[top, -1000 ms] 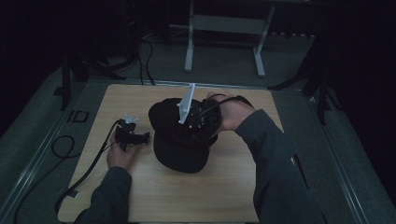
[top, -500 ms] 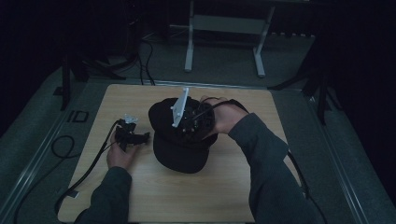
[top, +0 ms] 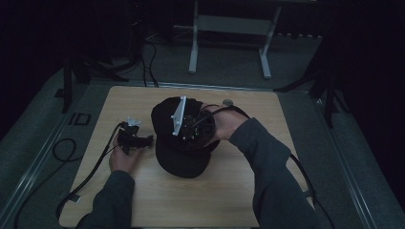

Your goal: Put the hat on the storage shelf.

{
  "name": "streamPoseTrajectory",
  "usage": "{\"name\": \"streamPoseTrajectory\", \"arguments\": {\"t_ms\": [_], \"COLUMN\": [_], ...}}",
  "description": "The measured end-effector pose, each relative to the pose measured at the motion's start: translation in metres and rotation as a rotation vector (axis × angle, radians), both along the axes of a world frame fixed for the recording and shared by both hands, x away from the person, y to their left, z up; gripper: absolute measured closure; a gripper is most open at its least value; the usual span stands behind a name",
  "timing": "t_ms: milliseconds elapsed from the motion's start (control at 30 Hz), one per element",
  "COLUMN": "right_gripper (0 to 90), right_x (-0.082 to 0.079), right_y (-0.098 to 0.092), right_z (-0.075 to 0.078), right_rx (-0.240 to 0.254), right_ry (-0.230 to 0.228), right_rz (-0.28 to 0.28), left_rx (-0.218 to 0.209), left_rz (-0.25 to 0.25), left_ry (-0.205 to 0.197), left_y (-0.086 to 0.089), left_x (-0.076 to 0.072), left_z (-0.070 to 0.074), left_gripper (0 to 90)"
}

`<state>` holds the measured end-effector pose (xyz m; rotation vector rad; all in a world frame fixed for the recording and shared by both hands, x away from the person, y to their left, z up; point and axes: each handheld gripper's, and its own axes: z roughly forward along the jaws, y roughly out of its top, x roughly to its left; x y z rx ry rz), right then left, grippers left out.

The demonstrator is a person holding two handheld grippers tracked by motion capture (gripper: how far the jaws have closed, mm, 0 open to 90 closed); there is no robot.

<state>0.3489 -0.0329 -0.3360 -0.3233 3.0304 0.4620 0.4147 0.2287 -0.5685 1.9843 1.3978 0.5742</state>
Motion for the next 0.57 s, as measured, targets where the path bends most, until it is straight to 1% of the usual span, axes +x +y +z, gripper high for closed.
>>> {"name": "streamPoseTrajectory", "arguments": {"t_ms": [100, 167, 333, 500, 567], "right_gripper": [69.7, 68.8, 67.8, 66.4, 65.8], "right_x": [0.001, 0.000, 0.002, 0.002, 0.002], "right_y": [-0.006, -0.010, -0.021, -0.029, -0.031], "right_z": [0.001, 0.002, 0.006, 0.008, 0.008], "right_rx": [0.001, -0.007, -0.002, -0.001, -0.008], "right_ry": [0.003, -0.001, 0.008, 0.007, 0.004], "right_rz": [-0.003, -0.009, -0.036, -0.049, -0.054], "left_rx": [0.000, 0.000, 0.000, 0.000, 0.000], "left_rz": [0.000, 0.000, 0.000, 0.000, 0.000], "left_ry": [0.000, 0.000, 0.000, 0.000, 0.000], "left_y": [0.000, 0.000, 0.000, 0.000, 0.000], "left_x": [0.000, 0.000, 0.000, 0.000, 0.000], "left_z": [0.000, 0.000, 0.000, 0.000, 0.000], "left_gripper": [13.9, 13.9, 14.0, 13.9, 14.0]}}
